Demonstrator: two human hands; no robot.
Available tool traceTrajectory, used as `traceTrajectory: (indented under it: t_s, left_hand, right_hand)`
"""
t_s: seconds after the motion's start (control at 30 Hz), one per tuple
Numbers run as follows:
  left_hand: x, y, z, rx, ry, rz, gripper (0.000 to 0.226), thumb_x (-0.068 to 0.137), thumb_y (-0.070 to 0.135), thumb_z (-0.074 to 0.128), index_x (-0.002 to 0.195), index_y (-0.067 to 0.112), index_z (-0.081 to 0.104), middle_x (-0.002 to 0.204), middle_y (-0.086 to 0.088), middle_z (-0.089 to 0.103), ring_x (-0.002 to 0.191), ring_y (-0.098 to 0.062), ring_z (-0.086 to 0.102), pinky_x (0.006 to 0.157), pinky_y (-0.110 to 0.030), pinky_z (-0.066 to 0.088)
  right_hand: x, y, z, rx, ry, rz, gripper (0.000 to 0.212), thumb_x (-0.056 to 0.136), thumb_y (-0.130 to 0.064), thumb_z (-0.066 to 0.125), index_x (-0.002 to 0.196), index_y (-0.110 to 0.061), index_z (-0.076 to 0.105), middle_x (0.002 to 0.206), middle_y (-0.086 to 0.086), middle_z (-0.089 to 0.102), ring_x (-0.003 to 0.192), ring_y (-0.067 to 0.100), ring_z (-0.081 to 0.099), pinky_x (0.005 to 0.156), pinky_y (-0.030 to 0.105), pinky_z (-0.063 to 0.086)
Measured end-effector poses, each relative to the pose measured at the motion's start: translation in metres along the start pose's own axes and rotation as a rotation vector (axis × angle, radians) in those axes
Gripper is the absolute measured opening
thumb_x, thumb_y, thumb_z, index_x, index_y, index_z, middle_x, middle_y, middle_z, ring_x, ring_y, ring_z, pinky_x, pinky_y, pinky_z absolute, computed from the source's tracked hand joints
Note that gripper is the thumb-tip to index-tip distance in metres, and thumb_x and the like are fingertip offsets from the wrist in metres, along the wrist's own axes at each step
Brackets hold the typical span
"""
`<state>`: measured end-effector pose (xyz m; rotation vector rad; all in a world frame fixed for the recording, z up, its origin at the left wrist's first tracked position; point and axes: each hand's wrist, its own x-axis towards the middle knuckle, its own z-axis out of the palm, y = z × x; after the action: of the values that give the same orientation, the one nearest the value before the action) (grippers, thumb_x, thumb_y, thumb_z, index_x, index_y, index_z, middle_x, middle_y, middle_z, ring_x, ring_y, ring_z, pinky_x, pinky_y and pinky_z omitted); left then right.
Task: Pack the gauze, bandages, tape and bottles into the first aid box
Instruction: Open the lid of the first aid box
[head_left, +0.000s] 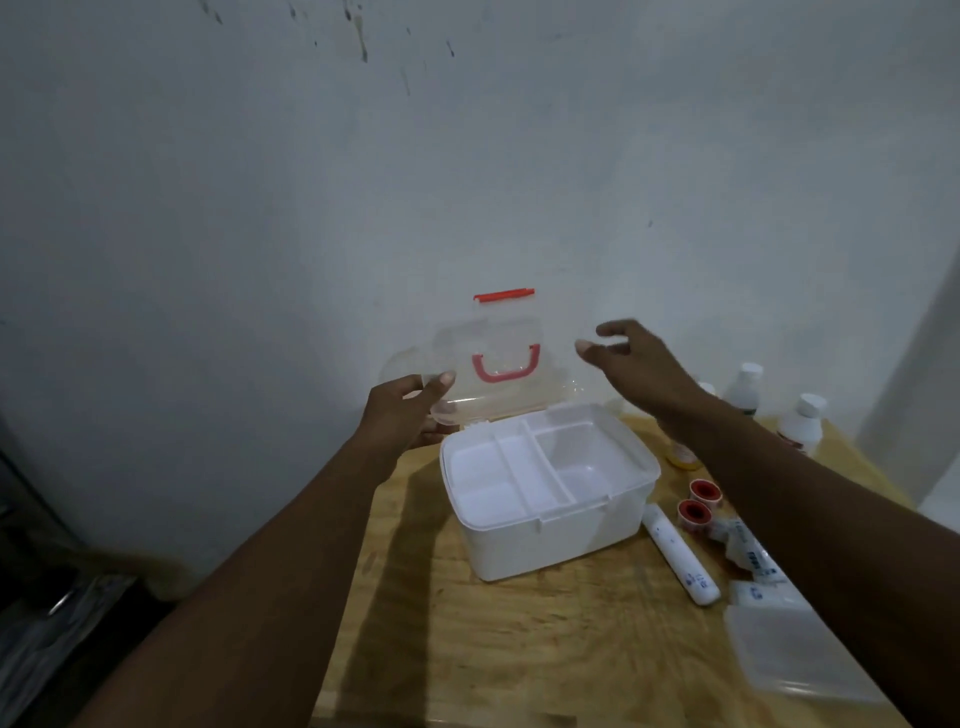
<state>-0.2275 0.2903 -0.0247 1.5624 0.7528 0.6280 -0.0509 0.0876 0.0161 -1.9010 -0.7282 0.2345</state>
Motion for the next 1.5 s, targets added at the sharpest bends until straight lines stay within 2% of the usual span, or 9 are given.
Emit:
traceTrajectory:
  t_s: [0.1,0.3,0.53,0.7,0.87,1.07,1.23,1.37,1.5]
  left_hand:
    - [0.006,-0.006,0.0,0.002,-0.008,-0.03,0.043,0.089,0.038,0.07,0.123,0.012,0.066,0.108,-0.013,0.075,0.079,-0.03,0.077,0.08,-0.04,0.063]
    - [0.01,-0.019,0.009,0.089,0.028,-0.085,0.048,0.093,0.042,0.066,0.125,0.006,0.065,0.109,-0.011,0.074,0.09,-0.028,0.074,0.081,-0.038,0.061]
    - [0.007,-0.027,0.019,0.167,0.03,-0.243,0.057,0.095,0.055,0.054,0.109,0.001,0.068,0.097,-0.013,0.073,0.075,-0.022,0.067,0.056,-0.029,0.045]
    - [0.011,-0.032,0.015,0.149,-0.03,-0.318,0.065,0.096,0.061,0.047,0.113,0.001,0.065,0.098,-0.017,0.074,0.084,-0.031,0.071,0.066,-0.034,0.052]
    - [0.01,-0.034,0.01,0.129,-0.063,-0.338,0.068,0.093,0.067,0.045,0.11,0.006,0.068,0.1,-0.016,0.077,0.096,-0.036,0.072,0.095,-0.047,0.055]
    - [-0.009,-0.036,0.007,0.06,-0.138,-0.279,0.061,0.089,0.066,0.053,0.113,0.013,0.07,0.105,-0.01,0.077,0.1,-0.032,0.073,0.098,-0.048,0.054]
    - [-0.03,-0.043,0.006,0.127,-0.125,-0.167,0.044,0.096,0.05,0.054,0.121,0.016,0.067,0.11,-0.005,0.075,0.097,-0.025,0.072,0.074,-0.034,0.057]
    - [-0.047,-0.042,0.009,0.063,-0.014,-0.209,0.038,0.098,0.042,0.055,0.123,0.014,0.061,0.111,-0.006,0.067,0.097,-0.026,0.065,0.069,-0.033,0.053]
    - [-0.054,-0.038,0.015,0.113,0.078,-0.172,0.034,0.099,0.036,0.056,0.122,0.011,0.062,0.097,-0.002,0.062,0.089,-0.023,0.061,0.066,-0.033,0.051]
  right_hand:
    - [0.001,0.021,0.005,0.042,-0.125,0.053,0.045,0.089,-0.038,0.066,0.13,-0.021,0.055,0.124,0.004,0.059,0.114,0.021,0.059,0.089,0.034,0.049]
    - [0.001,0.037,0.015,-0.103,-0.05,-0.006,0.038,0.09,-0.031,0.064,0.125,-0.017,0.063,0.13,0.006,0.058,0.118,0.018,0.054,0.102,0.036,0.043]
    - [-0.01,0.053,0.024,-0.164,-0.048,0.046,0.04,0.094,-0.027,0.06,0.13,-0.01,0.061,0.14,0.01,0.054,0.125,0.023,0.052,0.094,0.028,0.039]
    - [-0.009,0.057,0.028,-0.128,-0.031,0.115,0.04,0.093,-0.03,0.06,0.127,-0.01,0.063,0.134,0.009,0.06,0.12,0.025,0.056,0.104,0.04,0.046]
    - [-0.008,0.059,0.031,-0.087,0.004,0.164,0.039,0.091,-0.034,0.063,0.124,-0.013,0.065,0.133,0.008,0.06,0.119,0.026,0.056,0.104,0.043,0.047]
    - [-0.012,0.06,0.03,-0.101,0.013,0.154,0.04,0.091,-0.036,0.062,0.125,-0.015,0.064,0.136,0.006,0.058,0.122,0.025,0.055,0.103,0.039,0.047]
    - [-0.023,0.057,0.018,-0.008,0.052,0.172,0.04,0.092,-0.041,0.06,0.124,-0.017,0.063,0.133,0.006,0.059,0.112,0.024,0.059,0.087,0.034,0.05]
    - [-0.042,0.051,-0.008,-0.014,-0.027,0.202,0.016,0.094,-0.028,0.059,0.102,-0.016,0.068,0.107,0.008,0.07,0.087,0.023,0.067,0.068,0.034,0.054]
    - [-0.06,0.043,-0.026,-0.115,-0.161,0.164,0.019,0.092,-0.016,0.062,0.11,-0.014,0.067,0.098,0.007,0.073,0.081,0.02,0.072,0.059,0.029,0.053]
